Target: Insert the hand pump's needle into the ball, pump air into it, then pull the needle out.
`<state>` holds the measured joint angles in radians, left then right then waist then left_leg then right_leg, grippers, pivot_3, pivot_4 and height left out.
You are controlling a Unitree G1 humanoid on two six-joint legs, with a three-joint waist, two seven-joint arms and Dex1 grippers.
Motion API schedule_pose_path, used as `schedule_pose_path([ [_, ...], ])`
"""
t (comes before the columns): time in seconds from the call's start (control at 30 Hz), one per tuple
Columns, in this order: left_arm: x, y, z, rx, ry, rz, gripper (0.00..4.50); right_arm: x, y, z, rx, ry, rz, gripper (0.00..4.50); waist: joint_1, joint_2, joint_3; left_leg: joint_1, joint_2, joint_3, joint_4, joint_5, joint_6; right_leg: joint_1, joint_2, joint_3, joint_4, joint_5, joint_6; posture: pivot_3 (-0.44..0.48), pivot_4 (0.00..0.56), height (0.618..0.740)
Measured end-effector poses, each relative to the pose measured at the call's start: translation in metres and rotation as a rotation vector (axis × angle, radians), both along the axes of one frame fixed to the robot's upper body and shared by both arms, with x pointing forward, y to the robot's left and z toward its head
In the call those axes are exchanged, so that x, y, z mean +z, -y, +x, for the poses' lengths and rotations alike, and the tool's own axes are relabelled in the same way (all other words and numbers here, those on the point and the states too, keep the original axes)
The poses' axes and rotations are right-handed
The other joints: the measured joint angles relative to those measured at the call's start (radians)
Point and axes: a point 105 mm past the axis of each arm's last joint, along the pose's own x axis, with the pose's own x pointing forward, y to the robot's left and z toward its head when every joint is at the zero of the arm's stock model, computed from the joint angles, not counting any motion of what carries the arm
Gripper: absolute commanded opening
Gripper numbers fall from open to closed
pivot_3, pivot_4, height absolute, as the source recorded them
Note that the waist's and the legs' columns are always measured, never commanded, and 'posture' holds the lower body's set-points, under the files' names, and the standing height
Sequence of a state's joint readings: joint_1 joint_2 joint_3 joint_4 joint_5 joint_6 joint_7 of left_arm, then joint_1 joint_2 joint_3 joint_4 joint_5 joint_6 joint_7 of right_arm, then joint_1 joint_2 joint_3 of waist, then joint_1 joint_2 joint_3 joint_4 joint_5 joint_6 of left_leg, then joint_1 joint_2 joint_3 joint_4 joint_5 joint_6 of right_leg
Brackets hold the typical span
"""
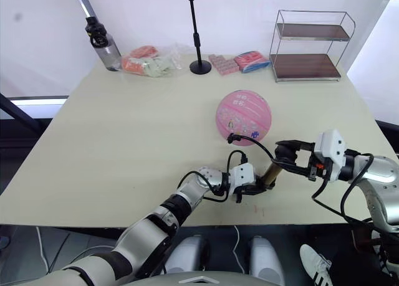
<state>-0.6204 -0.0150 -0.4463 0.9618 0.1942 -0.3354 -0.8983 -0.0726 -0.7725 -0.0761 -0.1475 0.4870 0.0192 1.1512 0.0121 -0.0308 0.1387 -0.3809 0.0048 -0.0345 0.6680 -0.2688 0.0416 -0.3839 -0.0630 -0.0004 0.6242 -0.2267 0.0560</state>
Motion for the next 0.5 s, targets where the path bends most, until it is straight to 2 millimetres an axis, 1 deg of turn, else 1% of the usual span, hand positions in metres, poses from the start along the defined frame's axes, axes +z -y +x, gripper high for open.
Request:
schedule_pose_path([
  [0.1, 0.000, 0.000, 0.000, 0.002, 0.002, 0.000, 1.04, -0.002, -0.001, -0.002, 0.004, 0.007, 0.003, 1.65, 0.000, -0.001, -0.001, 0.000, 0.000, 0.000, 0.000, 0.000, 0.000, 0.000, 0.000, 0.000, 0.000, 0.000, 0.001, 0.000, 0.150, 0.740],
  [0.23, 0.000, 0.001, 0.000, 0.001, 0.004, 0.000, 1.04, 0.002, 0.002, -0.001, -0.009, 0.003, 0.016, 1.65, 0.000, -0.001, 0.000, 0.000, 0.000, 0.000, 0.000, 0.000, 0.000, 0.001, -0.002, 0.000, 0.000, -0.001, 0.001, 0.000, 0.150, 0.740],
  [0.27, 0.001, 0.002, 0.000, -0.005, 0.007, -0.004, 1.04, 0.007, 0.005, 0.000, -0.017, -0.013, 0.026, 1.65, 0.001, 0.001, 0.001, -0.001, 0.000, 0.000, 0.000, 0.000, 0.000, 0.000, -0.002, 0.000, 0.000, 0.000, 0.000, 0.000, 0.150, 0.740],
  [0.33, 0.001, 0.003, -0.001, -0.008, 0.006, -0.006, 1.04, 0.010, 0.008, 0.001, -0.024, -0.024, 0.025, 1.65, 0.002, 0.002, 0.003, -0.002, -0.001, 0.000, 0.000, 0.000, 0.000, 0.000, -0.004, 0.000, 0.000, 0.001, -0.001, 0.000, 0.150, 0.740],
  [0.4, 0.003, 0.005, -0.001, -0.015, 0.008, -0.010, 1.04, 0.022, 0.013, 0.004, -0.027, -0.044, 0.023, 1.65, 0.003, 0.007, 0.007, -0.004, -0.003, 0.000, 0.000, 0.000, 0.000, -0.002, -0.006, 0.000, 0.000, 0.001, -0.002, 0.000, 0.150, 0.740],
  [0.5, 0.004, 0.005, -0.001, -0.016, 0.012, -0.015, 1.04, 0.034, 0.015, 0.006, -0.023, -0.050, 0.043, 1.65, 0.003, 0.008, 0.009, -0.005, -0.003, 0.000, 0.000, 0.000, 0.000, -0.003, -0.005, -0.001, -0.001, 0.001, -0.002, 0.000, 0.150, 0.740],
])
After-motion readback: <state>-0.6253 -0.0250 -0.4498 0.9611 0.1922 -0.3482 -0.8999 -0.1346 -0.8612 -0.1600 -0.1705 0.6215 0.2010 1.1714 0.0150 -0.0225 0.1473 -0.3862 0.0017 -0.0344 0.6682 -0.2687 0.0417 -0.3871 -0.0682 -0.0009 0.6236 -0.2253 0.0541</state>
